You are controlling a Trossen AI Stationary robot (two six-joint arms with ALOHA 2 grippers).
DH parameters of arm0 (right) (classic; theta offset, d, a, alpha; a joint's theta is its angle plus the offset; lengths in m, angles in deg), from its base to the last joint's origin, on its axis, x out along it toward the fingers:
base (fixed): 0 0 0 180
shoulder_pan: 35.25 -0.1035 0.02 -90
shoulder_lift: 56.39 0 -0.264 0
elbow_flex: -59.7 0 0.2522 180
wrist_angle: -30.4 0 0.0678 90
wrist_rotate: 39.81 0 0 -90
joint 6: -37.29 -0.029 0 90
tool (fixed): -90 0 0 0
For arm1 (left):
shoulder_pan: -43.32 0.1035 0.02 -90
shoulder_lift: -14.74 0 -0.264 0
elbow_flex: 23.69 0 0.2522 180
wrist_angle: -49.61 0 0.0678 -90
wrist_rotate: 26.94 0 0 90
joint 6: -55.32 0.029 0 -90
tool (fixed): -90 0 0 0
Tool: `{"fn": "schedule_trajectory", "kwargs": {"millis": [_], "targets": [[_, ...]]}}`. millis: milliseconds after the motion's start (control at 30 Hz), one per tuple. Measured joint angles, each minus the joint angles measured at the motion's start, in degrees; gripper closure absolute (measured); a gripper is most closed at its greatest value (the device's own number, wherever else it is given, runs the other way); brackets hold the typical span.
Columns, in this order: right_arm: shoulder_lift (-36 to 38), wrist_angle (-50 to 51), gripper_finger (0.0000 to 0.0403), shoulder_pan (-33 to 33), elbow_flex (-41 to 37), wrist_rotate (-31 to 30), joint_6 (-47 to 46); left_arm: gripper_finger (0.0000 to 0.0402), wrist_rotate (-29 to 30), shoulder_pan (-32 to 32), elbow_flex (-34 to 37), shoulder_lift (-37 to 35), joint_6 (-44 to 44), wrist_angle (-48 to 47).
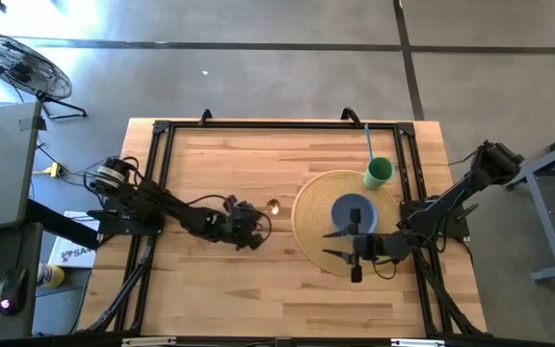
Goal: Pick & Place Utensil
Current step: Put the spoon into the blue bowl
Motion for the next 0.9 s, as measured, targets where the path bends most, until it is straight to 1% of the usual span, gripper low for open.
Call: {"fn": "schedule_trajectory", "kwargs": {"millis": [67,133,233,367,467,567,633,767,900], "targets": [[-0.13,2.73,0.0247,0.24,0.25,1.48,-0.66,0.0387,-2.67,0.01,-0.72,2.31,2.60,2.58],[-0.89,8.04,0.0247,0.87,2.30,1.86,-2.93,0.0386,-5.66,0.01,-2.41,5.45,4.75,6.20],[-3.91,16.70,0.0247,1.36,7.09,1.78,-5.18,0.0386,-6.61,-0.04,-6.25,10.38,7.48,7.80],[-9.14,22.87,0.0247,1.29,13.02,2.63,-5.46,0.0386,-6.40,-0.02,-11.08,14.61,10.48,6.67],[-12.09,25.00,0.0247,1.32,15.66,5.49,-5.55,0.0386,-7.05,-0.39,-12.70,15.16,11.52,4.72],[-14.38,25.70,0.0247,1.92,17.11,7.52,-5.65,0.0384,-7.42,-1.03,-12.78,15.07,12.38,4.35],[-15.42,26.30,0.0247,2.49,17.41,7.55,-5.65,0.0380,-7.39,-1.71,-12.78,15.05,12.96,4.09],[-16.42,27.03,0.0247,3.91,17.73,7.80,-7.30,0.0357,-7.62,-1.99,-12.78,15.02,13.01,3.61],[-16.57,28.08,0.0247,5.43,17.66,11.11,-8.83,0.0326,-7.49,-1.99,-12.76,14.59,12.92,2.95]]}}
